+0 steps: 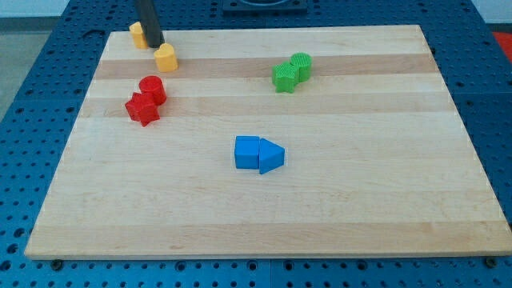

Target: Slide the yellow hexagon left a bit

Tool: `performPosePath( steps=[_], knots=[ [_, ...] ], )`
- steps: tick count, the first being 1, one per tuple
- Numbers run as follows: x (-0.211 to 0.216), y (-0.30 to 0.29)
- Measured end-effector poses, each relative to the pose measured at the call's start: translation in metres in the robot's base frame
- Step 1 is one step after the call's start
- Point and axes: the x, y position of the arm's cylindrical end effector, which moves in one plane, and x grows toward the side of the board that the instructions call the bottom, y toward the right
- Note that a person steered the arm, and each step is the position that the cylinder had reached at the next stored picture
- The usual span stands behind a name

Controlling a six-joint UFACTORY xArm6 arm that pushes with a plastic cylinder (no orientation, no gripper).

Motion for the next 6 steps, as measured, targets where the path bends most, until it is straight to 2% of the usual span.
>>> performPosePath(
  steps=[1, 2, 3, 6],
  knots=[
    [-0.011, 0.031],
    [-0.03, 0.029],
    [-0.033, 0.002],
    [-0.033, -0.02]
  ],
)
